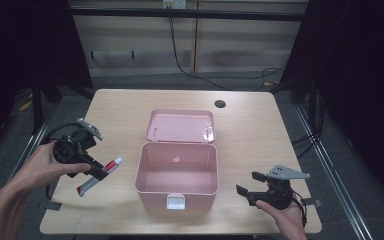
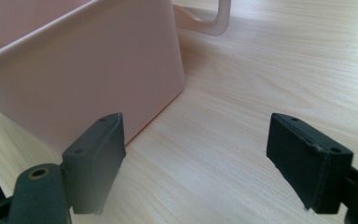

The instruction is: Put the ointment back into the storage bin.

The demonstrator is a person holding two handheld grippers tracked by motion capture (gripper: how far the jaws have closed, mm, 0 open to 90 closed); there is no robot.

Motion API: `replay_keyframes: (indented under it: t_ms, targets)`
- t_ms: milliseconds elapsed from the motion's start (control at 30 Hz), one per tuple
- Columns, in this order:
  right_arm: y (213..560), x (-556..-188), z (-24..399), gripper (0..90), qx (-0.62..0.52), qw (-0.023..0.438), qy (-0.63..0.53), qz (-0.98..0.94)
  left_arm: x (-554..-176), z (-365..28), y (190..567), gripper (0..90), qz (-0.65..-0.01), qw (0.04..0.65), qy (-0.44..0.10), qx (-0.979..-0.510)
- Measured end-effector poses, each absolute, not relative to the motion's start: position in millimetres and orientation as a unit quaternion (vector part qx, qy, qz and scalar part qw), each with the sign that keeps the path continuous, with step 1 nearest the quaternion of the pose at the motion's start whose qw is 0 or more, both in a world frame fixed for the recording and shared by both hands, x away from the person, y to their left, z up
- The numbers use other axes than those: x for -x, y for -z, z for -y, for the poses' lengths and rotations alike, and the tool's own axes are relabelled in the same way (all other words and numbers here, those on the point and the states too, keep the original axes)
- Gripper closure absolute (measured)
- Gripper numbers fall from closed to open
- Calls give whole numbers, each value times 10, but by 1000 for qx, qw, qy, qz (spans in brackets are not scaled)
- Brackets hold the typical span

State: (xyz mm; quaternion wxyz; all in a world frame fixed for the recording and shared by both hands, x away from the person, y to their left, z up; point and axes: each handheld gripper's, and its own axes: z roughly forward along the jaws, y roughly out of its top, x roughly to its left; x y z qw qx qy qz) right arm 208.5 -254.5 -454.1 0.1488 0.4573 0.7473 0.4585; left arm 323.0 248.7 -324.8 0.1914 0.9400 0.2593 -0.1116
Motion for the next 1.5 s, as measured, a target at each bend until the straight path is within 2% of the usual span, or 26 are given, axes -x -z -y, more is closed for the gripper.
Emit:
replay_keyframes:
  t_ms: [700,1500]
  targets:
    - [4540,-2090,2552,183,-460,145,-459,-746,-3280,-2055,2997,707,-204,185,100,-956]
    - [4536,-2087,2553,181,-457,145,-460,-747,-3260,-1396,2902,707,-150,172,101,-968]
